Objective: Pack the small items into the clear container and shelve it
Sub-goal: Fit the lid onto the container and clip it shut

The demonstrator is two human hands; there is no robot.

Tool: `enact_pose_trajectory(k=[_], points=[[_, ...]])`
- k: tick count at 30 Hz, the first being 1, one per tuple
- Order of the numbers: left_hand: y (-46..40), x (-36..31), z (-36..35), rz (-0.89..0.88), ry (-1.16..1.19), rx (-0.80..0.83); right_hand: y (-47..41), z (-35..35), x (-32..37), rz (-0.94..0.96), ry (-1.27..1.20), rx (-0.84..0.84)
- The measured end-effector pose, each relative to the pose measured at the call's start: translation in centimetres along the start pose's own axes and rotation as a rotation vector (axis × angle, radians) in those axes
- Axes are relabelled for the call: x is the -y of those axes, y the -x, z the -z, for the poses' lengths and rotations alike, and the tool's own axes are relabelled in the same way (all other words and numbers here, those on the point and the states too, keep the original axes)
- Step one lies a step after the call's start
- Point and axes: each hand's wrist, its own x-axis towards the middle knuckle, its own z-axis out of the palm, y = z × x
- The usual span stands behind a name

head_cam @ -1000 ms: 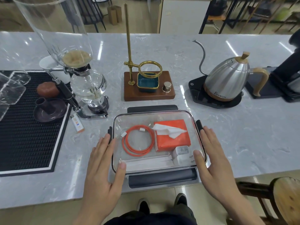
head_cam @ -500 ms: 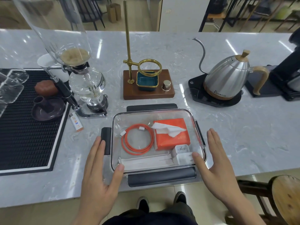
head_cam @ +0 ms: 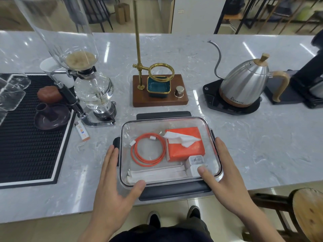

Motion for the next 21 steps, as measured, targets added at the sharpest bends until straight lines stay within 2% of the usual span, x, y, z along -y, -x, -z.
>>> enact_pose_trajectory(k=[9,21], points=[[0.2,-0.5,-0.2,0.084,0.004,0.071,-0.3,0.8,0.5,0.088,-0.010,0.096],[0.1,-1.0,-0.3,0.138,-0.020,0.066,-0.3,1.2,2.5,0.143,-0.018,0.089]])
